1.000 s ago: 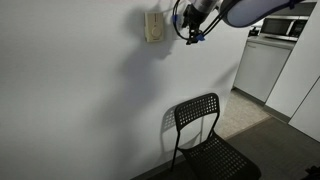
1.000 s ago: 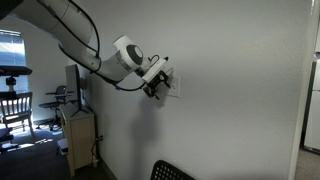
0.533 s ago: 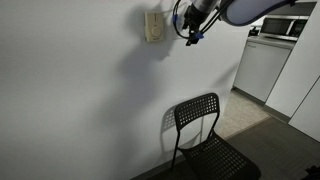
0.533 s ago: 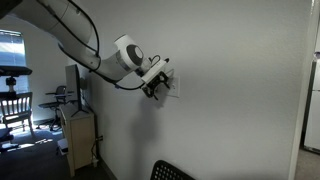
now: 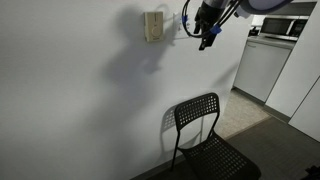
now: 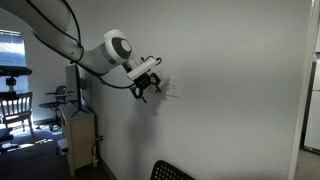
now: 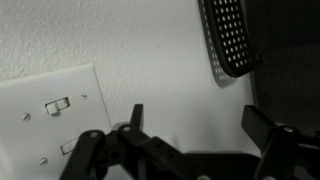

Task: Flip the switch on the left

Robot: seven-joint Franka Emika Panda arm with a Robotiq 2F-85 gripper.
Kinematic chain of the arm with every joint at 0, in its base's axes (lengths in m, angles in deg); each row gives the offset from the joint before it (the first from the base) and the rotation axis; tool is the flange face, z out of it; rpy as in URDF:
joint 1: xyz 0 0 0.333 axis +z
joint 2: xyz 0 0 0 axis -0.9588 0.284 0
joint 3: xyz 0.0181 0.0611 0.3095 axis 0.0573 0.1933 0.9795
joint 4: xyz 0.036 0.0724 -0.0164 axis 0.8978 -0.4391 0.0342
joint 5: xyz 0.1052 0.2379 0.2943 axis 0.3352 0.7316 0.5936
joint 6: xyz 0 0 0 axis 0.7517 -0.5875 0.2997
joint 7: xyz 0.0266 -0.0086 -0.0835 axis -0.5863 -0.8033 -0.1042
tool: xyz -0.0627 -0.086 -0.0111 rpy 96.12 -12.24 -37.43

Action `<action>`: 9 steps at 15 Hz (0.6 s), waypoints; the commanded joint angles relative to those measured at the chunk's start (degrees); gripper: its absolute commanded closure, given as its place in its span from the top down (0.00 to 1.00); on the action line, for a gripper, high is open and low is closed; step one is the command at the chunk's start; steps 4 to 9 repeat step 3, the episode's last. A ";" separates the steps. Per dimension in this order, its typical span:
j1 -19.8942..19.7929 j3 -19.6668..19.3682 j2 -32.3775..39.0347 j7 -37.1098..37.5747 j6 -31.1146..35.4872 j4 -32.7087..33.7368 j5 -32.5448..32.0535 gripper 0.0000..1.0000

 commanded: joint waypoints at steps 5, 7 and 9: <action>-0.14 1.19 -6.63 1.77 -4.31 -5.89 2.07 1.00; -0.14 1.19 -6.63 1.77 -4.31 -5.89 2.07 1.00; -0.14 1.19 -6.63 1.77 -4.31 -5.89 2.07 1.00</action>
